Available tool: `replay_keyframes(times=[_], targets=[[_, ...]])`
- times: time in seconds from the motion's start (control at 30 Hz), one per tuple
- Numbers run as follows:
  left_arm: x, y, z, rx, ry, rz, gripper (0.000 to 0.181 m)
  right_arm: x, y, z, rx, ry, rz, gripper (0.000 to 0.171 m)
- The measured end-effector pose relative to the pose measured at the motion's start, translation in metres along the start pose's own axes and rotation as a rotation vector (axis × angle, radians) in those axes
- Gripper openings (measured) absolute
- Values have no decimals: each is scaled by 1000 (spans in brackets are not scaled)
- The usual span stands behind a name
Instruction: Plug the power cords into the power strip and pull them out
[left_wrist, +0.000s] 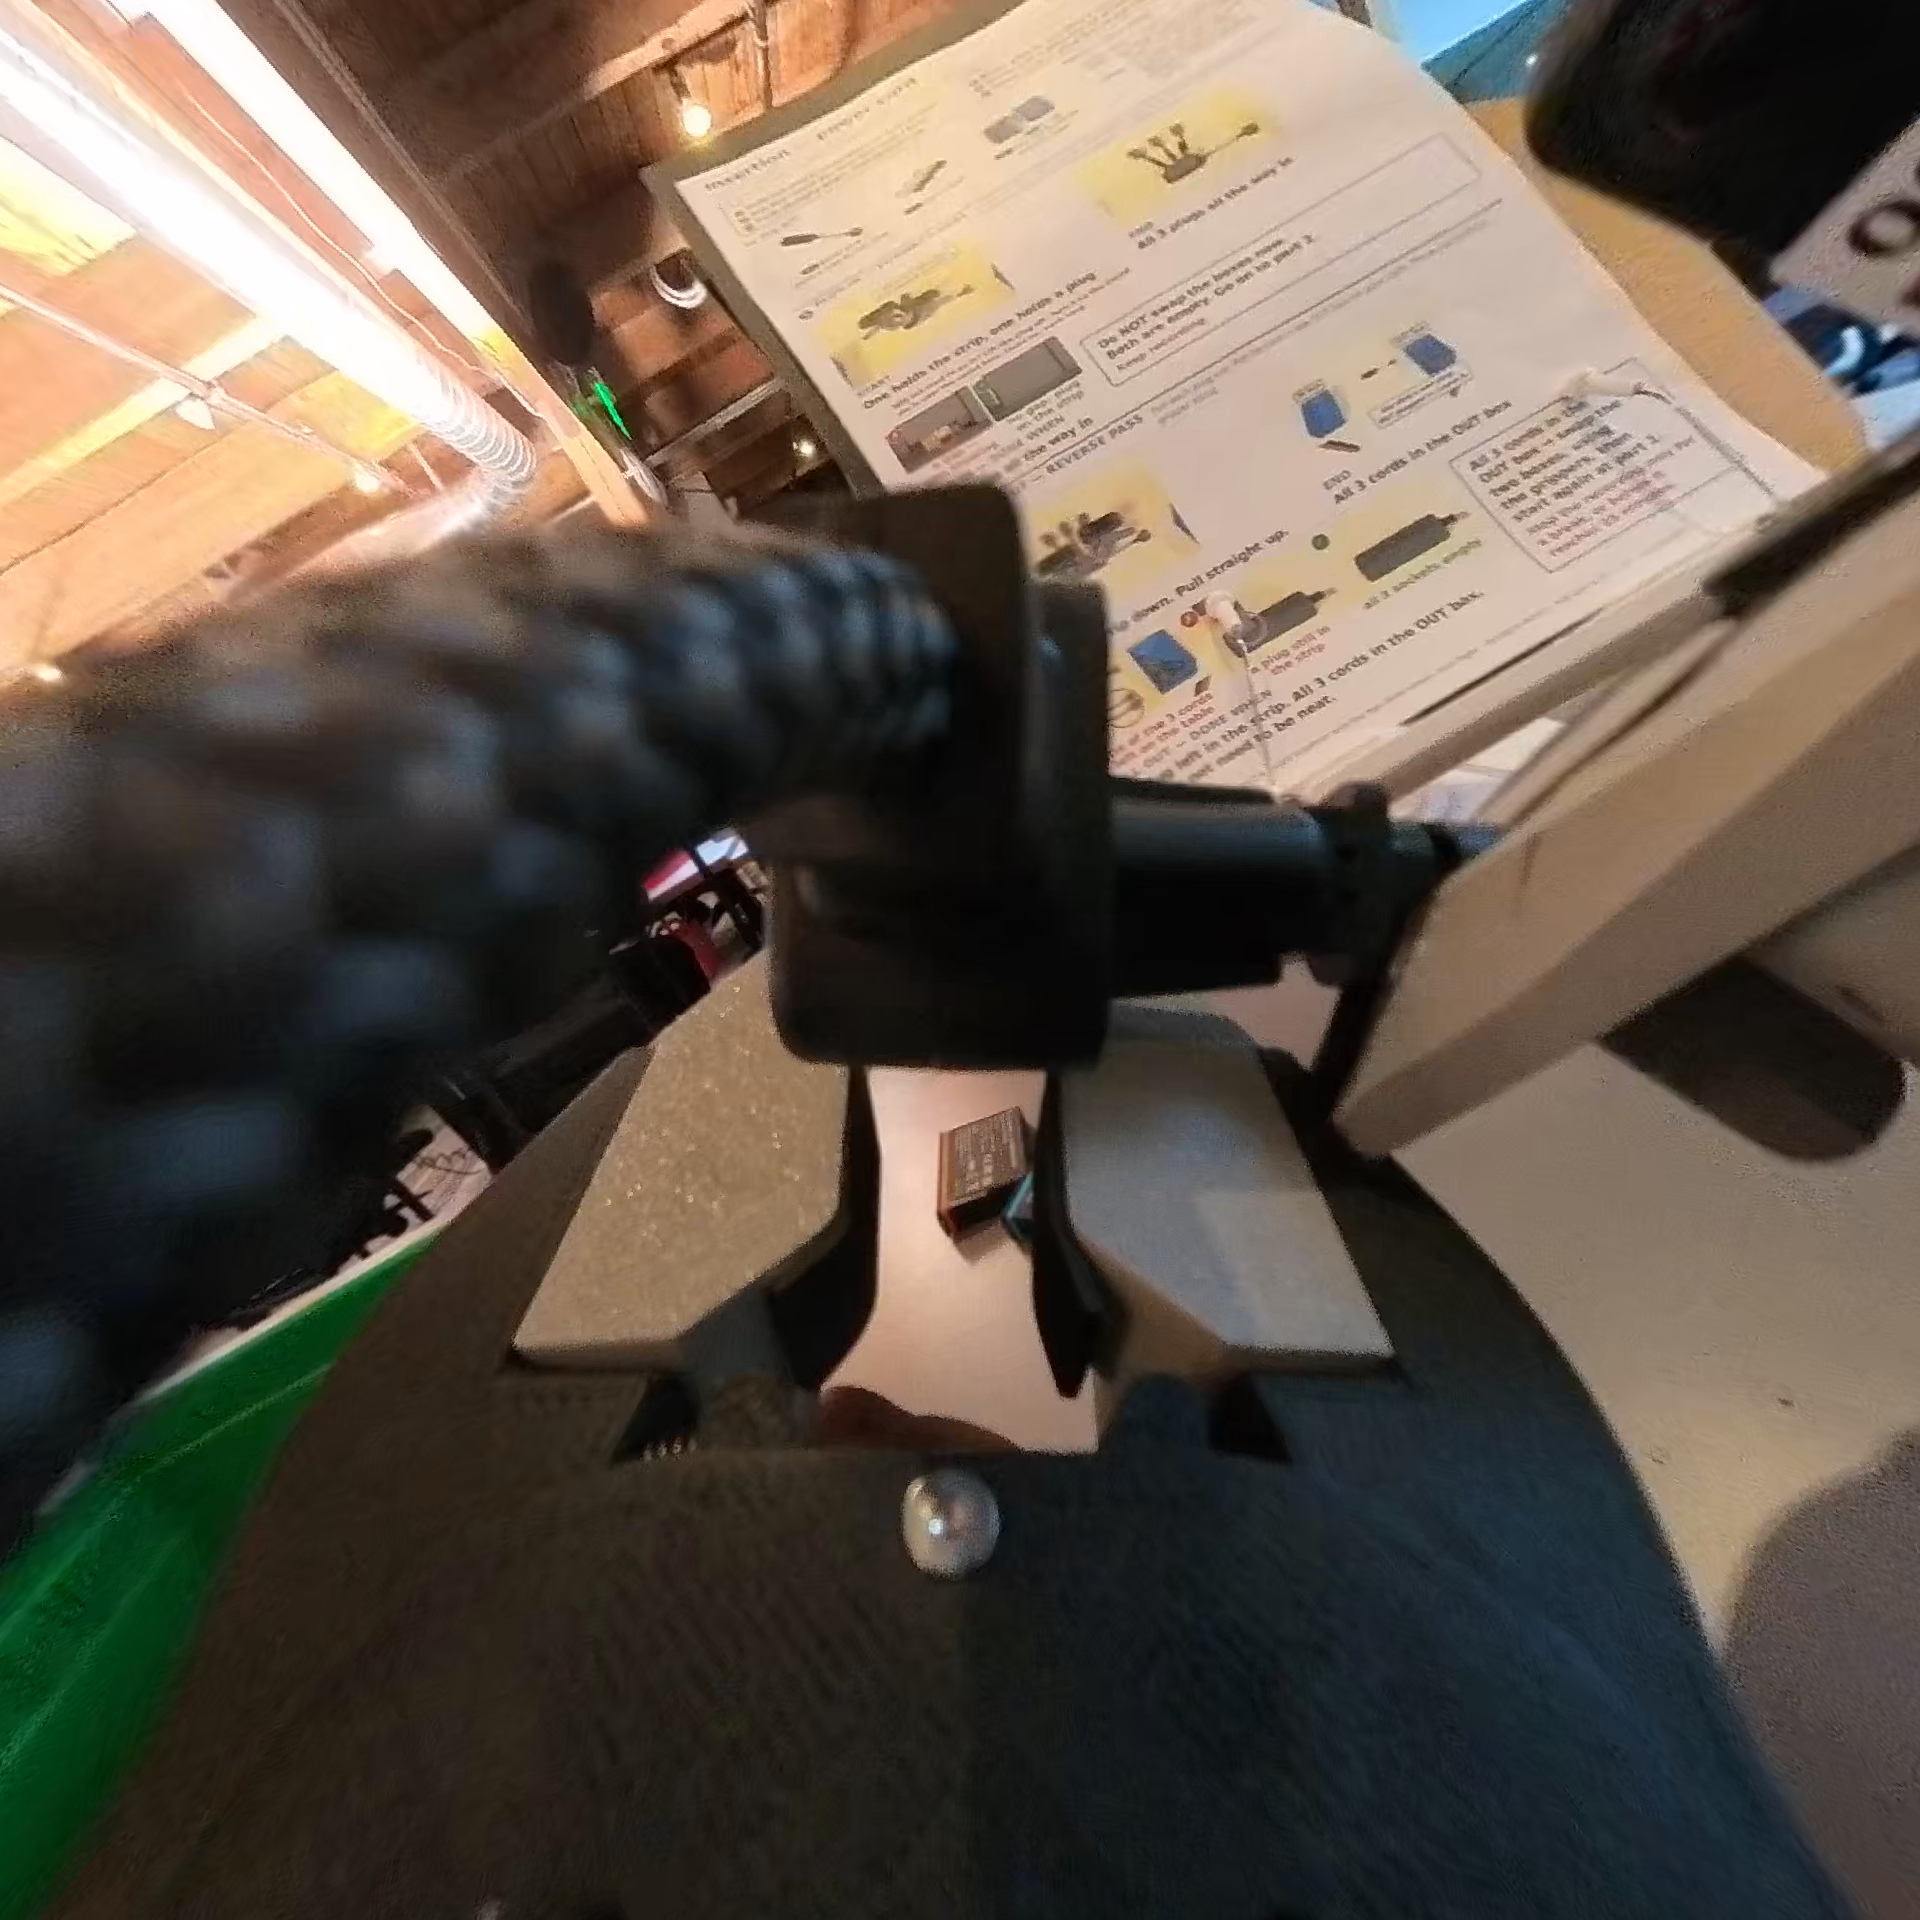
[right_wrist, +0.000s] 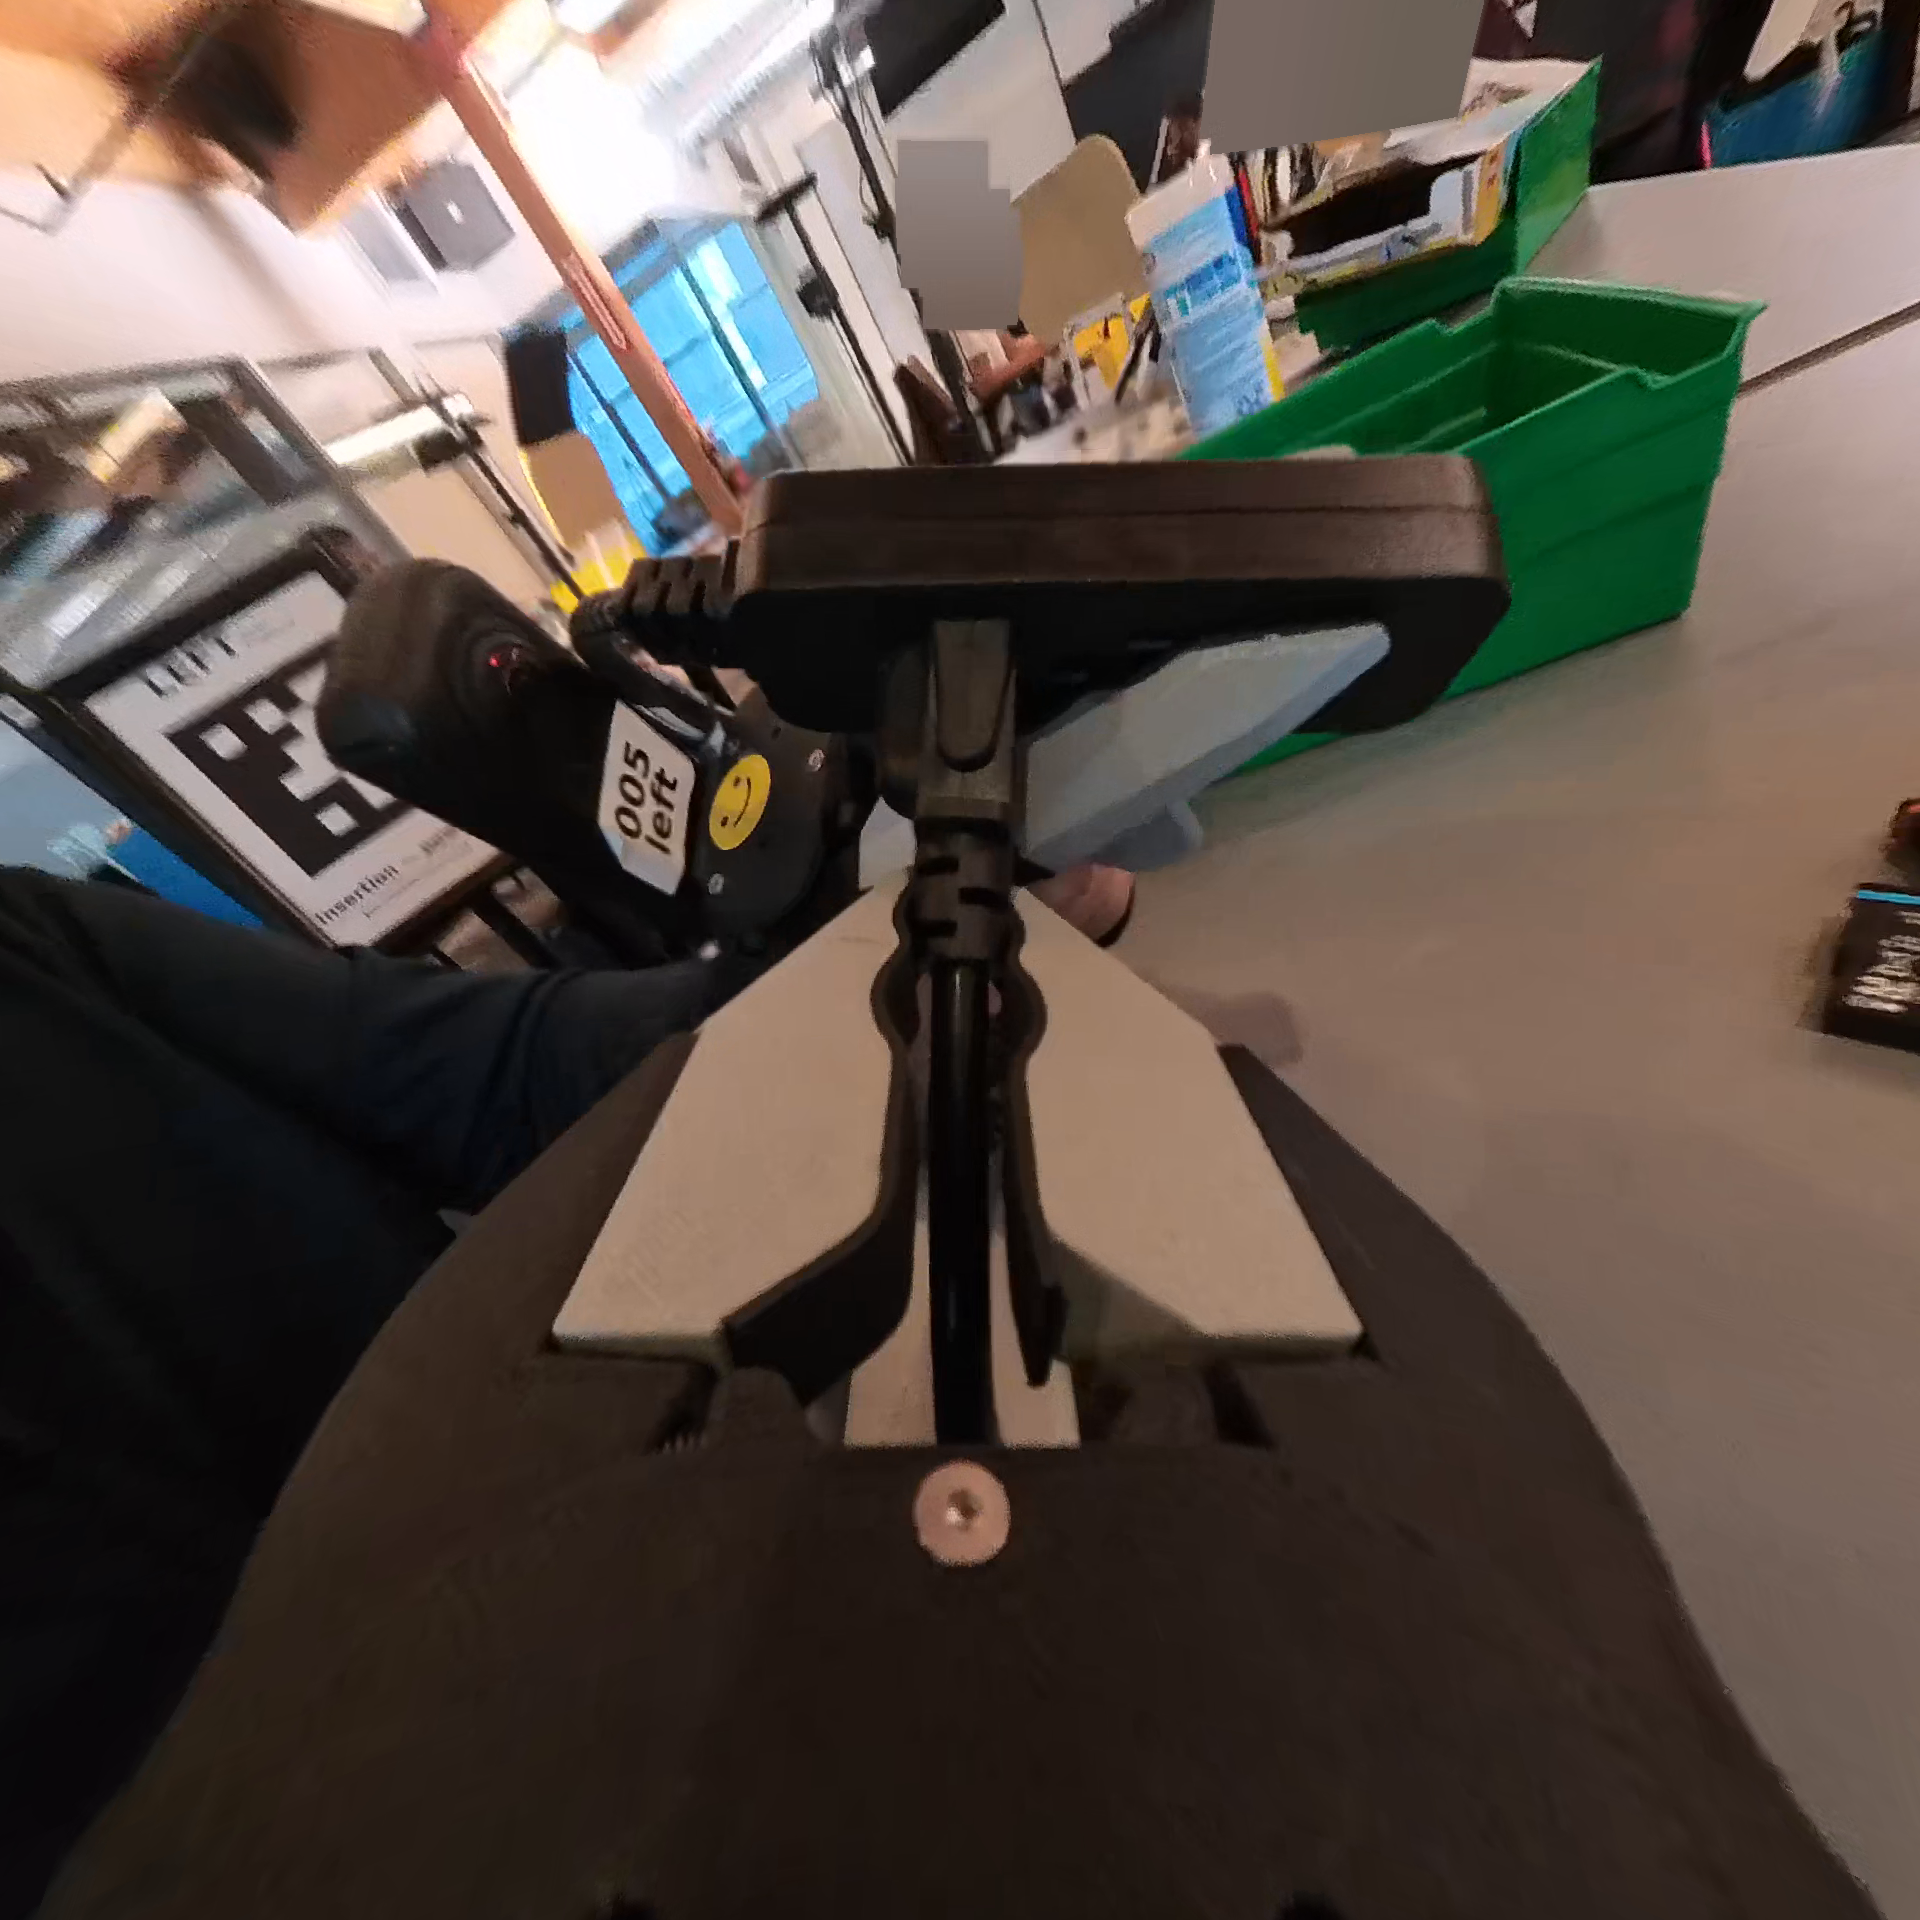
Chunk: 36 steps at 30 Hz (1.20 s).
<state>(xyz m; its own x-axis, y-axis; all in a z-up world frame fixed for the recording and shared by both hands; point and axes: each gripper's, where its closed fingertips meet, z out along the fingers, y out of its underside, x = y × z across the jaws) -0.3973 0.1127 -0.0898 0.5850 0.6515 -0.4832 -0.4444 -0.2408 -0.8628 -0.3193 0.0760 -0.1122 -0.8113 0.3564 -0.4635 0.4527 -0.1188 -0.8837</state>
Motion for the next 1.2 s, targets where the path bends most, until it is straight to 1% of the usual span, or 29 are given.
replay_keyframes(times=[0.13, 0.2, 0.27, 0.33, 0.47, 0.57, 0.6, 0.7, 0.8, 0.83, 0.87, 0.9, 0.93, 1.0, 1.07, 1.13, 1.2], targets=[[11, -5, 4, 6, 30, -10, 28, 3, -3, -16, -62, 77, -93, 8], [6, -5, 3, 15, 22, -20, 28, 2, -2, -11, -33, 73, -75, 8], [-3, -4, -1, 24, 5, -23, 29, -2, -2, 0, 39, 32, -15, 8], [-6, 0, -2, 12, -10, -13, 28, -1, -2, 5, 34, 7, 13, 8], [-1, -7, 2, 33, -10, 22, 28, 1, -5, -4, -17, 91, -75, 8], [1, -10, 2, 53, 46, -62, 27, -3, -7, -4, -19, 168, -158, 8], [0, -10, 0, 61, 58, -79, 28, -5, -7, -2, -16, 165, -171, 8], [5, -12, -6, 68, 111, -64, 27, -9, -3, 0, -31, 19, -130, 8], [13, -14, -8, 75, 157, -92, 26, -21, 6, -4, -32, -202, 14, 7], [14, -15, -7, 82, 165, -102, 26, -24, 6, -5, -23, -240, 38, 7], [13, -14, -6, 83, 166, -110, 26, -23, 5, -4, -22, -234, 39, 7], [13, -12, -4, 77, 166, -118, 27, -20, 5, -3, -31, -192, 18, 7], [13, -8, -2, 61, 163, -122, 27, -16, 5, -2, -46, -128, -15, 7], [9, -6, 0, 52, 116, -59, 28, -10, 6, -1, -80, -4, -89, 7], [5, -13, -3, 82, 93, -62, 28, -13, 3, -1, -85, 74, -153, 6], [4, -19, -6, 104, 98, -86, 28, -18, 0, 0, -85, 86, -187, 6], [8, -21, -8, 116, 148, -109, 28, -20, 2, 0, -87, 17, -163, 6]])
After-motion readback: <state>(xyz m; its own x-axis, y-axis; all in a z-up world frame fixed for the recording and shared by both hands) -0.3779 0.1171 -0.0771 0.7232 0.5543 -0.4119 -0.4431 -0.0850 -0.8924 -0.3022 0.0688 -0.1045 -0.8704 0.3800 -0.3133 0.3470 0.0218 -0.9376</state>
